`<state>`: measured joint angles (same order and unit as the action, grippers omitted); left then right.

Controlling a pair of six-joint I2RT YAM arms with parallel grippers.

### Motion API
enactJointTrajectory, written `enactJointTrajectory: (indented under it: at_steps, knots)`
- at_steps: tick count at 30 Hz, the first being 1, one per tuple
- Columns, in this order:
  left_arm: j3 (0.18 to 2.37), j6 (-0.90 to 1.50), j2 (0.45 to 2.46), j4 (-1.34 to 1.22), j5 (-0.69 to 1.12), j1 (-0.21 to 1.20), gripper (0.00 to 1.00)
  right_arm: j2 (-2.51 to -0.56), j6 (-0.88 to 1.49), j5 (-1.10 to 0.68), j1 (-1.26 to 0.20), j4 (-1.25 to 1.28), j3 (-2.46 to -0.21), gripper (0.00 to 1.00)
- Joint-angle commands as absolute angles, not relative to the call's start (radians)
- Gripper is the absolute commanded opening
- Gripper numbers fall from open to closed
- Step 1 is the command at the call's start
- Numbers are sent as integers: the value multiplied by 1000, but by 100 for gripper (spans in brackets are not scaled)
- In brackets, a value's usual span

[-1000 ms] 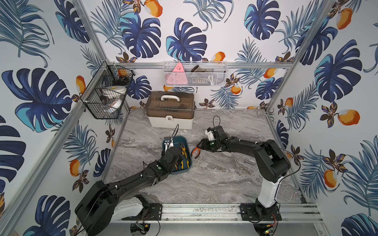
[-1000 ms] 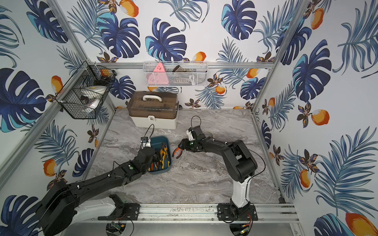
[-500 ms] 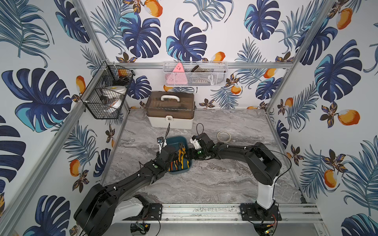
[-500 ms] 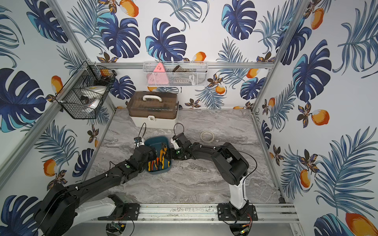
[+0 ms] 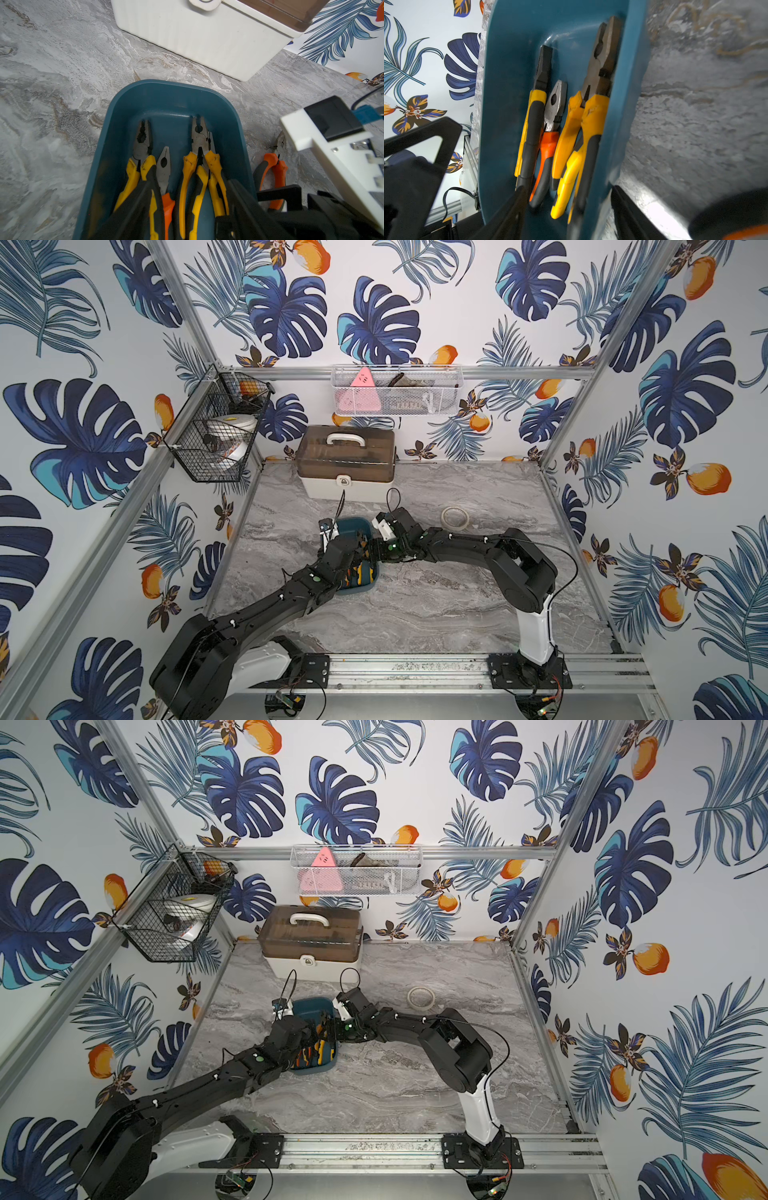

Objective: Take the pliers out of the storage box
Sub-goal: Adjust the storage box at the center of the board, then adjust the pliers at the center of the board.

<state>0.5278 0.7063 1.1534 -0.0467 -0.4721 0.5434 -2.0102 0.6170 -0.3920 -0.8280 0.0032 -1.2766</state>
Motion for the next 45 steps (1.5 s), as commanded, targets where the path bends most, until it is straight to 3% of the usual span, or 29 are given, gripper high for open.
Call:
enactJointTrajectory:
  at_steps: [1, 9, 13, 22, 31, 38, 45]
  knots:
    - [531, 697, 1149, -49, -474, 543, 66, -1961, 555, -347, -819, -49, -1268, 68]
    - [523, 599, 1191, -192, -242, 544, 64, -1806, 452, -249, -675, -89, -1100, 79]
    - [530, 580, 1238, -242, -156, 549, 62, -1839, 504, -284, -590, -43, -1067, 81]
    - [549, 571, 1262, -224, -153, 552, 61, -2006, 522, -366, -581, -10, -1187, 82]
    - [540, 565, 1235, -217, -172, 551, 61, -2057, 554, -409, -586, 11, -1239, 81]
    - [543, 564, 1229, -209, -177, 551, 61, -2034, 568, -399, -593, 14, -1220, 80]
    - [557, 561, 1235, -177, -206, 552, 61, -1869, 499, -295, -592, -79, -1179, 82]
